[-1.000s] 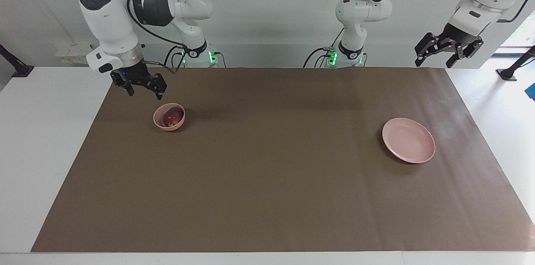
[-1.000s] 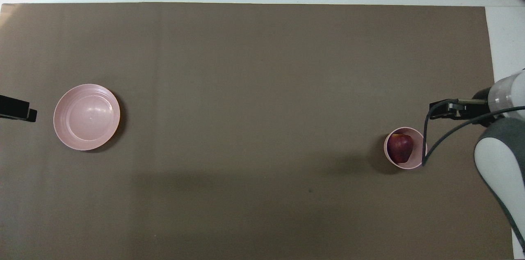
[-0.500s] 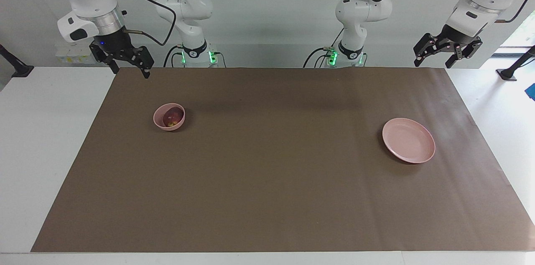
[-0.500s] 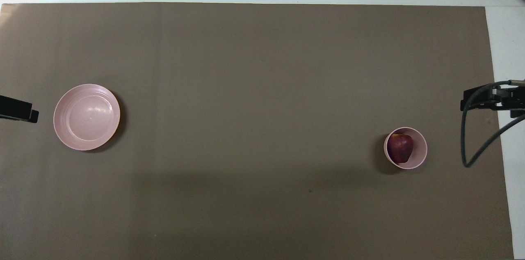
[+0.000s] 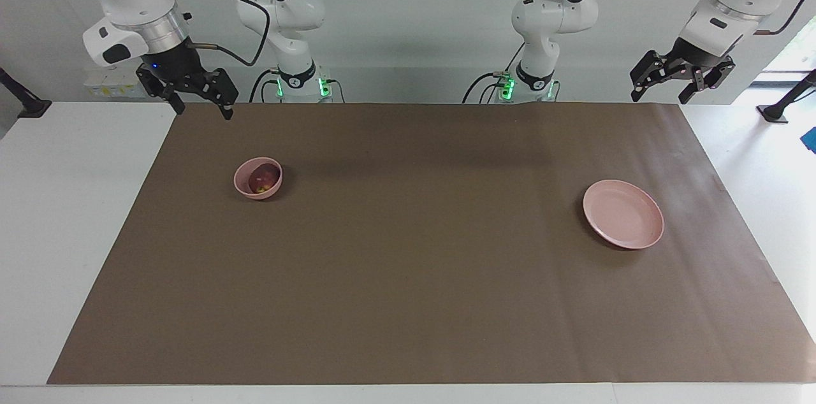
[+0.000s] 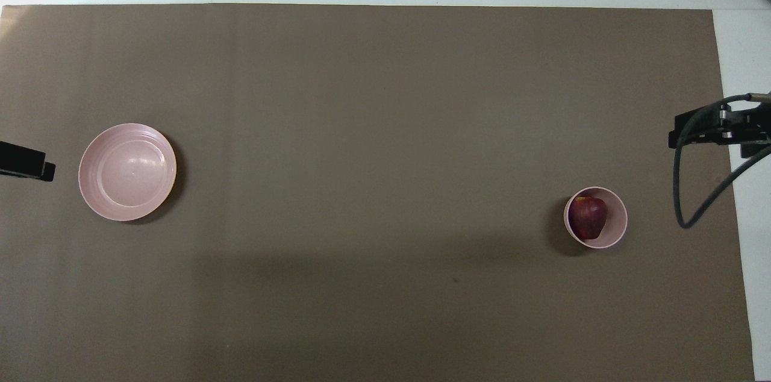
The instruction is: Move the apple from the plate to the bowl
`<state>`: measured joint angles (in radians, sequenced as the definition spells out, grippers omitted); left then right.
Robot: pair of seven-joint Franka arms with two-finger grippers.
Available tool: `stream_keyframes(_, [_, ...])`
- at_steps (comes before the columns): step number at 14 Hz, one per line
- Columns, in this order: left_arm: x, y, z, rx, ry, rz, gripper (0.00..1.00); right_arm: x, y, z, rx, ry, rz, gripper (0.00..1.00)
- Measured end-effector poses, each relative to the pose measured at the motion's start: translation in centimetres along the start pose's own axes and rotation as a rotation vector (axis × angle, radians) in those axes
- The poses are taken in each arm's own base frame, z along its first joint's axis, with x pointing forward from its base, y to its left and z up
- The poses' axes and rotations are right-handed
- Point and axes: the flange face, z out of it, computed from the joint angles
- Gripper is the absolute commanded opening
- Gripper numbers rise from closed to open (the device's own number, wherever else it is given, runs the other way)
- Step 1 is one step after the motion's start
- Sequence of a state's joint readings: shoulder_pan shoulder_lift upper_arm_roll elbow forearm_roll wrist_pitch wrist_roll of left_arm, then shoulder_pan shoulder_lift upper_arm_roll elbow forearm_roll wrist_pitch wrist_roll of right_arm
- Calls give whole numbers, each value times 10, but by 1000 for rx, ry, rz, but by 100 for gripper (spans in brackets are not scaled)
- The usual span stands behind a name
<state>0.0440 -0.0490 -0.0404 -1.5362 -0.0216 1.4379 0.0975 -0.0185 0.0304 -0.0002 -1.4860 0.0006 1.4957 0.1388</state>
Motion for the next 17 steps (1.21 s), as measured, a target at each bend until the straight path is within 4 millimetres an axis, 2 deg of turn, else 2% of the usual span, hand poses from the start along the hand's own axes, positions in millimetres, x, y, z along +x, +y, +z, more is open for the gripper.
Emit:
stream_keyframes(12, [0, -2, 0, -1, -1, -4, 100, 0, 7, 4, -2, -17, 11, 100])
stream_keyframes(17, [0, 5, 0, 1, -1, 10, 100, -1, 6, 4, -3, -19, 7, 100])
